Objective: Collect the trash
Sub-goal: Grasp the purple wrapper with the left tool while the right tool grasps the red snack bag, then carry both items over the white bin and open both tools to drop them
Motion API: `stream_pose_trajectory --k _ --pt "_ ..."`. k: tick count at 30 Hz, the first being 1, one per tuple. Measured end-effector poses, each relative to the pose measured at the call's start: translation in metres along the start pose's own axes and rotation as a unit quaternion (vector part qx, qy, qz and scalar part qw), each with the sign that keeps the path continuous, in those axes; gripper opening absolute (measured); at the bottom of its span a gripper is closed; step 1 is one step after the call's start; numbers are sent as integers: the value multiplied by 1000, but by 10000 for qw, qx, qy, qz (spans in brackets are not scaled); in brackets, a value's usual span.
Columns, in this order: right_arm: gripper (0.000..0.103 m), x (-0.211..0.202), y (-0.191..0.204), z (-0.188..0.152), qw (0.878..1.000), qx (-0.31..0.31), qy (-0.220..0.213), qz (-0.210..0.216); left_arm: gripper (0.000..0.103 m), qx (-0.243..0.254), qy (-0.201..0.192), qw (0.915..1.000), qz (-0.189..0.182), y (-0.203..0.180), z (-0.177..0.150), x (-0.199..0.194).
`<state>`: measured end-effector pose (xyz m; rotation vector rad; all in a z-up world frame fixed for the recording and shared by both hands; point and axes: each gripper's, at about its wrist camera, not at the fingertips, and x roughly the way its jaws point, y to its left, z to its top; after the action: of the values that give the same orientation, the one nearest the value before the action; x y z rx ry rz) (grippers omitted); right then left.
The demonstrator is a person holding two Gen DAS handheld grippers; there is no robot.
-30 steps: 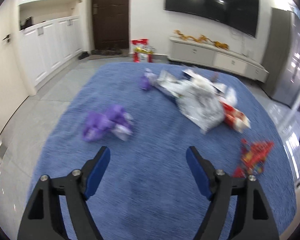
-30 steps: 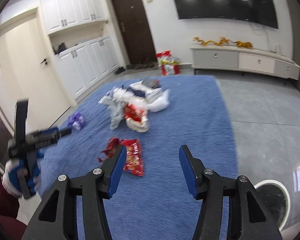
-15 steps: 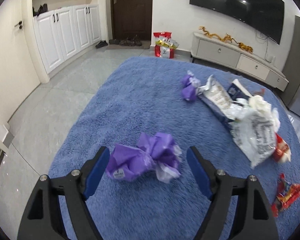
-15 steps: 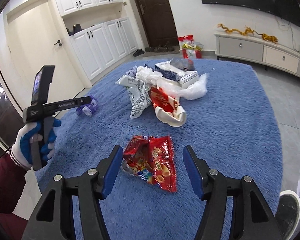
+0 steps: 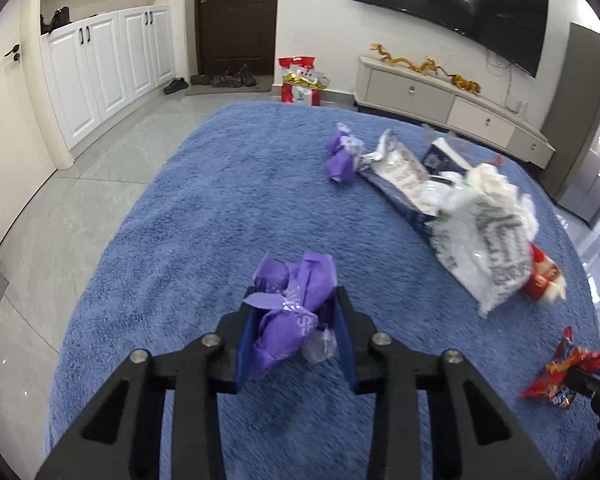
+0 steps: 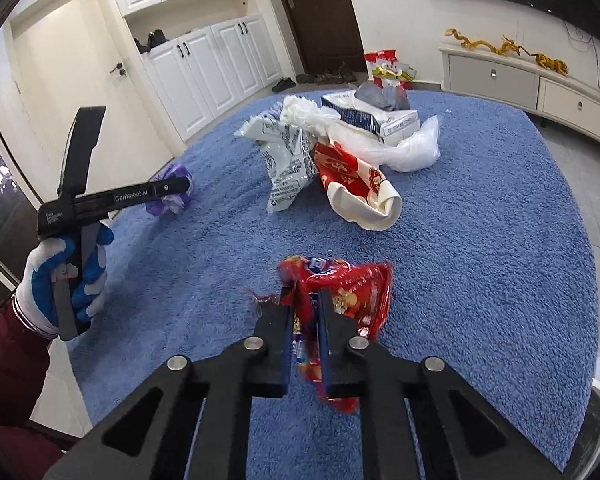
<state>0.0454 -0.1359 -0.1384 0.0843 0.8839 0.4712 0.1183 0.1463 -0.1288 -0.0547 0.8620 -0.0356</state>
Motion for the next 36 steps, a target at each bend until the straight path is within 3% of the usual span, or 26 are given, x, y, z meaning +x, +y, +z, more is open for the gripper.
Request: stream_pose_trajectory --k 8,13,17,21,28,33,36 --pt "8 -41 -10 -7 9987 205 -477 -12 32 227 -317 9986 -363 -31 -1 -52" --pt "8 -77 -26 -15 9952 391 -884 -114 32 595 -504 9942 -744 -76 7 -83" --pt "8 -113 -53 -32 9892 707 -1225 -383 32 1105 -565 9848 -1216 -130 10 -99" --pt "8 -150 -93 -57 9779 1164 -1477 -915 32 1785 -469 9674 -1736 -203 4 -106" --pt "8 -192 -182 -122 9437 2128 -1370 -2129 32 2970 -14 9189 -2594 -346 -26 -102" --pt "10 -198 -239 -163 9170 2854 -1147 -2541 33 3611 379 8843 -2937 -441 -61 -89" --pt "11 -197 -268 -184 9020 3273 -1094 -2596 34 3791 682 8714 -3038 -489 -80 -73"
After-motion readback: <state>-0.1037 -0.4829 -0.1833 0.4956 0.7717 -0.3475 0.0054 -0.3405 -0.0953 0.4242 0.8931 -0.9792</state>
